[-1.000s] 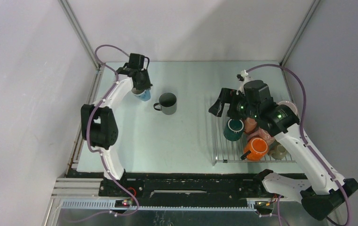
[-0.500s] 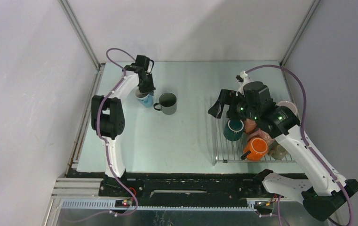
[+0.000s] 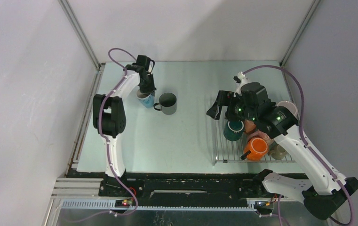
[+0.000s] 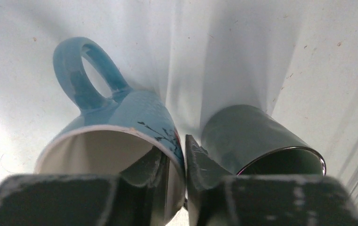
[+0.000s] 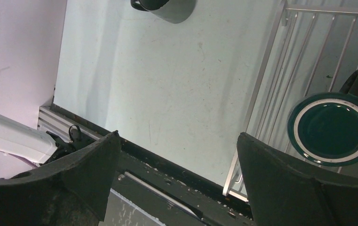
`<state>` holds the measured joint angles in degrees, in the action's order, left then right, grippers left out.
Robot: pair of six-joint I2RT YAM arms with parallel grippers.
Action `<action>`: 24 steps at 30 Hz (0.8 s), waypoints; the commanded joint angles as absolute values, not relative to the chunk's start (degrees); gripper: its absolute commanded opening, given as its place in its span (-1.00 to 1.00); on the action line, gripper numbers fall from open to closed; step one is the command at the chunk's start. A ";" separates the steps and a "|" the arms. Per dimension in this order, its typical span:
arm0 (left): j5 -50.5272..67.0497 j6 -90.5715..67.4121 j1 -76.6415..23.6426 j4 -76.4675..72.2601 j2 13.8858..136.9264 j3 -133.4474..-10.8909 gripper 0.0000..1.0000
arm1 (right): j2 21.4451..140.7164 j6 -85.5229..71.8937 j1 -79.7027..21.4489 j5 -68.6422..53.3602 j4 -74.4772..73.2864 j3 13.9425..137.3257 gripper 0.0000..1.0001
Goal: Unload the cups from the dish rack
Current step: Place the cup at the center of the board.
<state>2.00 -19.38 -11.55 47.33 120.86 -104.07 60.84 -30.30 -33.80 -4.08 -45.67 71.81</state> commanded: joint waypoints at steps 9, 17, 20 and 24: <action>3.55 -17.85 -12.46 47.15 120.64 -109.26 0.00 | 60.48 -30.67 -34.85 -1.47 -47.06 71.75 0.99; 2.03 -16.89 -12.76 47.75 116.93 -110.40 0.45 | 60.12 -30.66 -35.06 0.00 -47.89 71.80 0.99; 1.24 -16.24 -12.81 47.91 114.19 -110.64 0.68 | 60.03 -30.60 -35.07 2.17 -48.03 71.73 0.99; 0.42 -15.73 -13.05 47.92 109.81 -110.09 0.96 | 60.12 -30.99 -34.92 4.12 -48.68 71.76 0.99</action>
<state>1.85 -17.45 -12.60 48.18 118.48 -106.54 60.90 -30.33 -34.65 0.58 -48.31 71.81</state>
